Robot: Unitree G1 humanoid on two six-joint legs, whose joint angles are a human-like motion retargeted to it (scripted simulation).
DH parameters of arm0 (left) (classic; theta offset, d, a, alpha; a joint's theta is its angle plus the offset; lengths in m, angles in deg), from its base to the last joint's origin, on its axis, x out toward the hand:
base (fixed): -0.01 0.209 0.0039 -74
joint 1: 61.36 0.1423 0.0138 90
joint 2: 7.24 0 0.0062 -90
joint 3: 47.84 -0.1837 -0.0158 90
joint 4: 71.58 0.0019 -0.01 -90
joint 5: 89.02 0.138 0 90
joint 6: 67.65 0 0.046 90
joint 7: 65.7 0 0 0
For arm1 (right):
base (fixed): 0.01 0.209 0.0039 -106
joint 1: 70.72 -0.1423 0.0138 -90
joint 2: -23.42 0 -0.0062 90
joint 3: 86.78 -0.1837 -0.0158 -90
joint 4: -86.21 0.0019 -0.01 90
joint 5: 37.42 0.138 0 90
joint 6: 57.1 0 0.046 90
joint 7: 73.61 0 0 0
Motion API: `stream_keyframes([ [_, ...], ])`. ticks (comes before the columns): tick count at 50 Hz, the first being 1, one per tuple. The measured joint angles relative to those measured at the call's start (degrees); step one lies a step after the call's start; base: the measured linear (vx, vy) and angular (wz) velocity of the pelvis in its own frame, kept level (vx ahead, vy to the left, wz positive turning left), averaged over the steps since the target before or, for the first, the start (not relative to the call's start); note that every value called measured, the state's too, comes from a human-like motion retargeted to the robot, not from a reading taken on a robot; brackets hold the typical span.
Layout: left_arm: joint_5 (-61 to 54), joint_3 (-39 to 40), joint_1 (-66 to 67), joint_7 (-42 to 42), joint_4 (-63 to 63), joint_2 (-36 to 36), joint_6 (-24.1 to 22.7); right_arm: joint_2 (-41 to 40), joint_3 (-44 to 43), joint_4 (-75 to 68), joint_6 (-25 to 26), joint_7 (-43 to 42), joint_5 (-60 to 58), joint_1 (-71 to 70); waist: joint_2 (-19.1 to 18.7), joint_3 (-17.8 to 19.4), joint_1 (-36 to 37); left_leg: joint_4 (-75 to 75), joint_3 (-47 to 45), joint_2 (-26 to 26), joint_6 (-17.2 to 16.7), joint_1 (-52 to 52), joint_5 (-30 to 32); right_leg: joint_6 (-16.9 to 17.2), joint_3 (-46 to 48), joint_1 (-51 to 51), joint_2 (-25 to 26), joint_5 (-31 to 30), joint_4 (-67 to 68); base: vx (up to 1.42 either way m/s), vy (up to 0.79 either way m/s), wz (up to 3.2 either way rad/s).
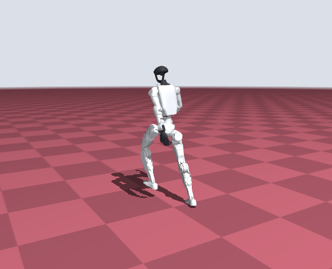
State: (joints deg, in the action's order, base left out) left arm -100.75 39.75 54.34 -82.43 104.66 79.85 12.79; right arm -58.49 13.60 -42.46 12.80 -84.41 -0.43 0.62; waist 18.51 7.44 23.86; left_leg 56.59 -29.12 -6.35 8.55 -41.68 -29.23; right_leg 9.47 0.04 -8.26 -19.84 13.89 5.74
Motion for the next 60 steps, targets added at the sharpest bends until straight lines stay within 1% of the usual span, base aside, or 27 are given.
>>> stream_keyframes([
  [2, -0.4, 0.5, -2.1, 3.1, 0.3, -1.0, -0.5, -2.9, 0.0, -2.4, 1.0, 0.9, -2.2, 0.7, -1.1, 2.2, 3.2, -26.1, -1.3, 3.7, -2.6, 13.4, 3.5, 1.3, -2.8, -2.7, 0.1, -2.0, 1.2, 0.76, 0.27, -1.56],
  [5, -2.5, 3.9, -5.7, 8.4, -1.2, -2.7, -4.7, -7.7, -0.2, -7.7, 0.5, 2.8, -4.6, 4.1, -7.1, 4.6, 6.2, -56.6, -0.7, 5.2, -2.9, 34.3, 15.7, 1.3, -6.6, -9.8, 4.5, -7.8, 3.4, 0.85, 0.37, -1.34],
  [7, -5.1, 5.2, -8.8, 8.1, -2.5, -3.6, -5.6, -10.3, -0.9, -12.9, 2.3, 5.6, -8.5, 8.2, -10.0, 4.8, 3.5, -61.6, 1.4, 5.2, -3.9, 41.2, 21.7, -0.8, -5.1, -11.8, 6.8, -14.0, 8.9, 0.8, 0.41, 0.34],
  [8, -6.0, 5.4, -11.0, 7.2, -3.0, -3.7, -4.9, -11.4, -1.8, -15.5, 4.0, 7.6, -11.2, 10.5, -11.3, 5.0, 1.2, -61.6, 2.8, 4.8, -5.5, 43.5, 22.2, -2.2, -3.3, -11.2, 8.1, -16.9, 14.6, 0.72, 0.4, 1.19],
  [10, -3.6, 4.6, -16.2, 6.2, -3.9, -3.2, -3.1, -13.2, -3.5, -20.2, 6.4, 11.5, -14.4, 15.4, -13.1, 3.9, -3.3, -61.6, 6.1, 3.8, -7.2, 45.5, 21.6, -4.9, -0.8, -1.8, 10.8, -18.9, 36.4, 0.61, 0.34, 1.5],
  [12, -2.3, 3.4, -23.1, 9.1, -5.1, -1.7, -1.4, -14.4, -4.4, -23.8, 8.1, 11.7, -14.6, 19.3, -14.0, 2.0, -7.1, -61.4, 8.9, 2.9, -8.2, 44.6, 20.1, -6.9, 0.1, 12.8, 13.5, -15.3, 61.1, 0.54, 0.24, 1.32],
  [15, 1.0, 2.8, -31.7, 14.6, -8.1, 0.8, 0.4, -15.0, -3.6, -28.0, 8.7, 10.5, -11.2, 24.2, -15.7, 0.5, -13.8, -55.6, 12.1, 1.2, -11.4, 43.0, 15.6, -10.1, 3.7, 29.9, 14.8, -4.9, 90.3, 0.58, 0.19, 1.12],
  [17, -0.9, 3.0, -36.7, 15.4, -11.0, 2.7, 1.0, -14.8, -4.4, -30.5, 10.0, 11.7, -16.6, 25.8, -17.0, -0.3, -16.7, -60.9, 13.4, 1.2, -10.5, 46.0, 17.4, -12.2, 5.0, 41.5, 15.3, -1.5, 105.0, 0.57, 0.17, 0.59],
  [20, 0.5, 1.5, -41.5, 16.9, -14.7, 5.4, 0.0, -14.2, -6.1, -33.0, 9.5, 13.5, -18.0, 28.8, -19.3, -0.8, -24.9, -61.5, 17.7, 0.2, -10.9, 48.6, 17.0, -12.4, 9.6, 52.9, 13.9, 4.6, 118.5, 0.62, 0.11, 1.38],
  [23, 1.3, -1.3, -44.7, 17.3, -17.9, 7.2, -2.3, -13.7, -7.2, -35.2, 7.8, 15.3, -17.2, 31.5, -21.4, 0.1, -32.6, -61.6, 22.4, -1.4, -9.8, 52.5, 16.2, -10.6, 12.6, 59.9, 12.1, 9.4, 122.3, 0.66, 0.0, 1.69],
  [25, 2.3, -3.4, -46.3, 17.0, -20.2, 8.0, -3.1, -13.6, -7.2, -36.6, 7.4, 16.5, -17.2, 33.0, -21.9, 0.5, -36.1, -61.6, 24.8, -1.8, -9.8, 55.0, 16.0, -10.0, 12.9, 63.5, 9.5, 11.2, 121.2, 0.69, -0.06, 1.35],
  [28, 5.3, -6.3, -47.4, 15.5, -23.6, 8.7, -2.3, -13.7, -6.4, -38.5, 8.5, 18.4, -19.6, 34.4, -22.0, -0.2, -38.1, -61.6, 26.6, -1.6, -10.1, 58.1, 15.2, -11.1, 12.3, 67.6, 4.8, 12.0, 113.6, 0.68, -0.1, 0.78],
  [30, 7.6, -7.2, -47.7, 13.7, -25.4, 8.7, -1.4, -13.7, -5.6, -39.7, 9.4, 19.9, -21.9, 34.2, -22.0, -1.2, -38.4, -61.6, 27.2, -1.3, -10.2, 59.3, 14.4, -11.8, 12.6, 68.7, 2.7, 11.3, 104.4, 0.65, -0.14, 0.38],
  [33, 9.1, -6.6, -46.4, 10.5, -26.4, 7.4, -0.8, -13.6, -4.4, -41.8, 10.1, 21.6, -25.0, 32.2, -22.9, -3.1, -37.4, -61.6, 26.9, -1.6, -10.7, 60.0, 13.4, -11.4, 14.9, 65.4, 3.8, 9.8, 81.1, 0.63, -0.17, 0.09],
  [35, 7.8, -5.6, -44.3, 8.4, -25.7, 5.6, -1.0, -13.4, -3.7, -43.6, 10.2, 22.0, -25.6, 30.0, -23.9, -4.3, -36.3, -61.6, 26.8, -2.1, -11.3, 60.5, 13.5, -9.8, 16.4, 59.1, 7.4, 8.3, 59.3, 0.69, -0.19, 0.04],
  [37, 4.7, -4.5, -41.5, 7.2, -23.1, 3.2, -1.2, -12.8, -3.9, -46.5, 10.7, 21.0, -24.4, 26.6, -24.3, -3.6, -35.8, -60.8, 28.4, -2.2, -12.2, 63.0, 14.7, -7.6, 16.1, 46.0, 11.6, 3.9, 32.1, 0.85, -0.22, 0.53],
  [40, 3.6, -3.2, -37.5, 9.3, -16.6, 1.1, -0.7, -12.8, -6.3, -50.6, 13.8, 17.2, -23.0, 20.3, -18.4, 3.0, -33.5, -55.5, 32.7, 2.7, -11.8, 71.4, 19.3, -3.8, 14.3, 18.4, 11.7, -10.1, -3.7, 1.05, -0.29, 0.4],
  [42, 9.2, -3.9, -32.1, 7.4, -12.2, 1.8, -2.4, -13.6, -5.5, -51.6, 13.0, 16.2, -19.2, 17.3, -13.7, 5.1, -25.3, -44.8, 28.3, 7.7, -10.6, 71.2, 23.1, -2.5, 11.0, 13.7, 8.8, -12.7, -2.4, 0.98, -0.36, -1.46],
  [43, 10.2, -4.5, -28.9, 5.1, -10.5, 2.3, -1.7, -13.6, -4.5, -51.7, 13.6, 15.7, -16.5, 15.4, -11.6, 6.3, -21.5, -32.6, 24.7, 9.4, -10.4, 67.1, 22.1, -2.1, 9.2, 11.0, 7.2, -13.1, -2.7, 0.8, -0.32, -1.24],
  [45, 8.7, -5.1, -23.0, -0.1, -8.2, 3.4, 1.5, -11.9, -4.6, -50.9, 15.3, 13.6, -12.4, 9.7, -11.0, 3.8, -19.0, 6.4, 20.3, 5.7, -8.3, 44.6, 12.8, -3.8, 8.6, 9.9, 7.5, -15.0, -7.5, 0.64, -0.22, -0.13],
  [46, 8.0, -4.5, -19.9, -0.6, -7.1, 3.7, 1.5, -10.3, -5.8, -49.5, 14.5, 12.1, -11.5, 6.7, -10.8, 3.0, -18.1, 20.0, 19.0, 4.2, -5.7, 36.4, 7.8, -4.2, 8.2, 10.5, 7.3, -13.9, -6.9, 0.64, -0.14, 0.09],
  [48, 8.6, -2.5, -13.6, -2.0, -4.4, 4.5, 1.2, -7.3, -8.4, -46.3, 13.3, 10.0, -10.3, 0.6, -9.5, 2.5, -15.8, 41.4, 16.2, 3.1, -1.3, 23.7, -1.2, -4.4, 6.8, 9.7, 6.4, -12.0, -6.0, 0.74, -0.1, -0.55],
  [50, 11.2, -0.4, -7.6, -4.4, -1.8, 5.6, 0.2, -4.9, -11.1, -42.3, 12.0, 10.0, -8.5, -5.1, -7.7, 2.3, -12.3, 55.1, 12.8, 3.3, 1.2, 14.2, -7.0, -4.3, 4.1, 8.4, 5.3, -10.7, -5.4, 0.79, -0.08, -1.27],
  [52, 9.4, 1.0, -1.8, -1.2, -0.5, 6.5, -1.4, -3.0, -12.6, -37.6, 8.5, 5.9, -3.8, -9.6, -7.7, 2.8, -7.6, 62.9, 10.0, 0.6, -1.9, 6.3, -5.9, -4.2, 1.4, 6.6, 5.7, -8.3, -3.0, 0.8, -0.02, -1.62],
  [53, 8.6, 0.5, 0.6, -4.3, 0.0, 7.0, -1.7, -2.6, -11.2, -35.4, 7.9, 7.3, -0.1, -11.9, -6.4, 2.2, -5.9, 63.9, 8.3, 1.6, 0.5, 2.5, -8.7, -3.8, -0.2, 5.7, 4.8, -9.2, -4.9, 0.71, 0.03, -1.41],
  [55, 2.9, 0.9, 4.7, -6.2, 0.7, 7.6, -2.7, -1.6, -7.9, -32.2, 5.1, 6.5, 6.8, -16.8, -5.3, 1.6, -2.7, 64.0, 6.4, 0.4, 0.4, -4.5, -9.5, -3.1, -2.7, 3.2, 4.4, -10.1, -7.5, 0.71, 0.07, -1.37],
  [60, -5.5, 3.2, 9.4, -8.4, 1.4, 5.9, -3.0, -2.5, -1.9, -29.8, 2.5, 4.4, 6.6, -26.1, -4.1, -0.7, 0.3, 48.0, 4.7, -5.8, -0.1, -12.1, -5.2, -3.3, -6.8, -1.9, 3.5, -9.6, -10.7, 0.71, 0.13, -1.15],
])
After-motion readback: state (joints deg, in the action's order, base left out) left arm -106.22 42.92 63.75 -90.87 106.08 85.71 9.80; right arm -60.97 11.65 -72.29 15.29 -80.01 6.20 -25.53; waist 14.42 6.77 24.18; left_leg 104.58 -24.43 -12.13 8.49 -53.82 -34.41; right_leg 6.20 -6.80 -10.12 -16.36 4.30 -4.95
